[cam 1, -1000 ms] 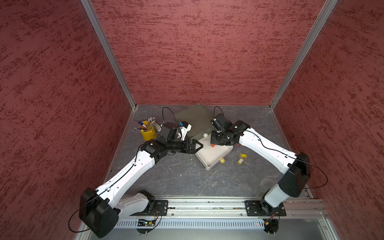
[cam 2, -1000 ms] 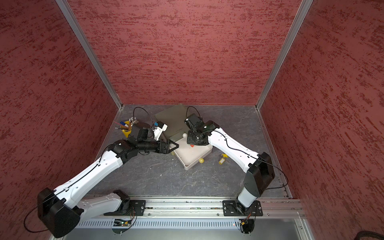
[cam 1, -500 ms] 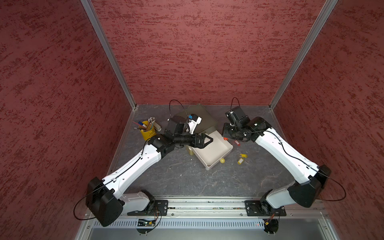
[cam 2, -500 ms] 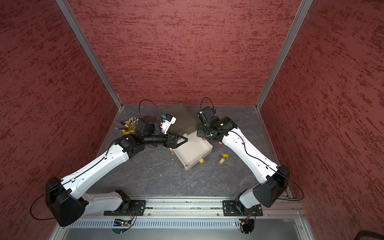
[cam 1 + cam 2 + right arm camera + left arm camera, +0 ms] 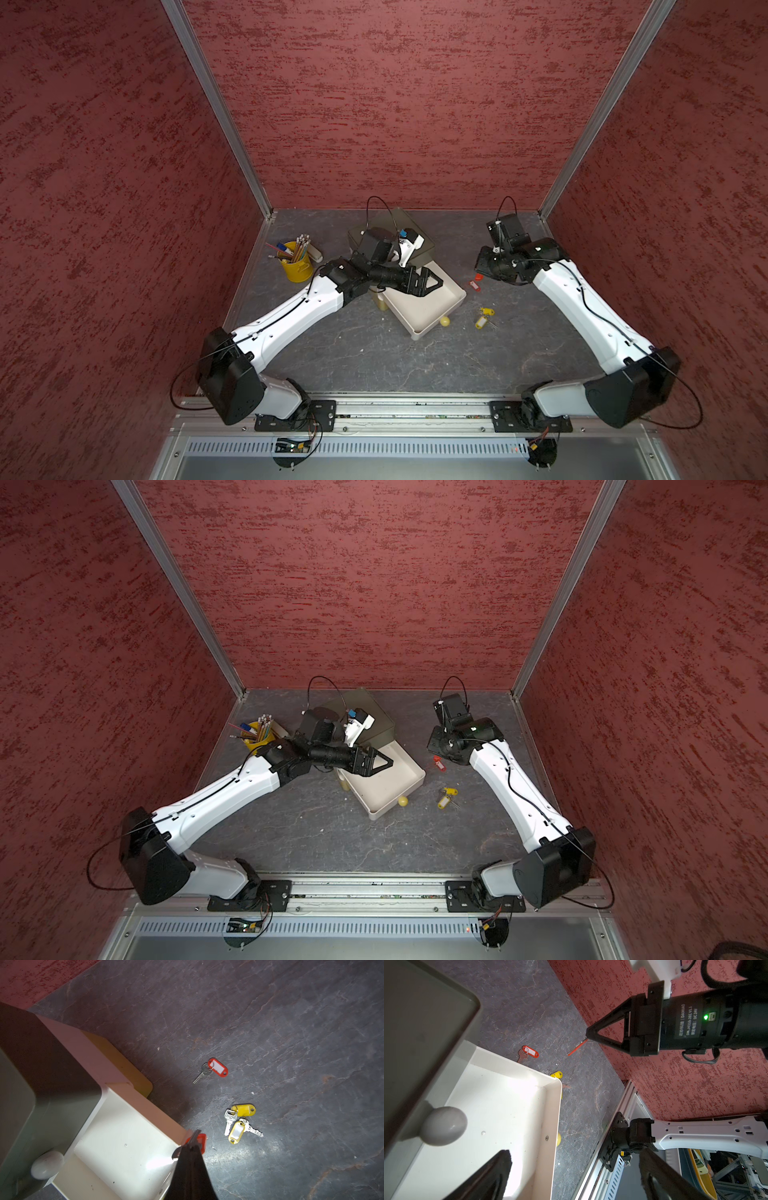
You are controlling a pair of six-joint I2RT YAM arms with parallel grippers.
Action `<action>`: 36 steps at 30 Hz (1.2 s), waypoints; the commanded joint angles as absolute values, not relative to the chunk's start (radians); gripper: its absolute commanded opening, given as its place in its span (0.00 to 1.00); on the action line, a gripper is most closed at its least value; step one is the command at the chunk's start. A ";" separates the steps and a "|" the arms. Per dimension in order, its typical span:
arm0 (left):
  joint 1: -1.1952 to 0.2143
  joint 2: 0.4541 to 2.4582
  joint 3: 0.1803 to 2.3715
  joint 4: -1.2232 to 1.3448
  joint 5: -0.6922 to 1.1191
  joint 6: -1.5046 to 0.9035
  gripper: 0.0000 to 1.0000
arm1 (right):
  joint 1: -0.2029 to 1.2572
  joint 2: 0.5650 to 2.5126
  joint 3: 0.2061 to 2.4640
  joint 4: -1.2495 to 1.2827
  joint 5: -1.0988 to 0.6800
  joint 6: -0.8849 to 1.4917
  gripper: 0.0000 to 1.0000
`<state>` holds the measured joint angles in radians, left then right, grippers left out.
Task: Take the keys out of the drawer
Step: Pick up the key from the drawer, then place the key at the center of the board.
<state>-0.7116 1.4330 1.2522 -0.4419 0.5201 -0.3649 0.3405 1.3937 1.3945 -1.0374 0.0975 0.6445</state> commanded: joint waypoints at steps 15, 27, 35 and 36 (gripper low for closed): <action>-0.770 1.522 1.354 -0.582 0.498 -0.336 1.00 | 0.206 1.524 1.232 -0.812 -0.071 0.618 0.00; -0.771 1.503 1.333 -0.596 0.486 -0.334 1.00 | 0.202 1.622 1.163 -0.692 -0.142 0.675 0.00; -0.771 1.505 1.330 -0.601 0.485 -0.330 1.00 | 0.201 1.689 1.160 -0.661 -0.145 0.672 0.00; -0.771 1.506 1.331 -0.601 0.485 -0.330 1.00 | 0.201 1.695 1.160 -0.657 -0.143 0.672 0.00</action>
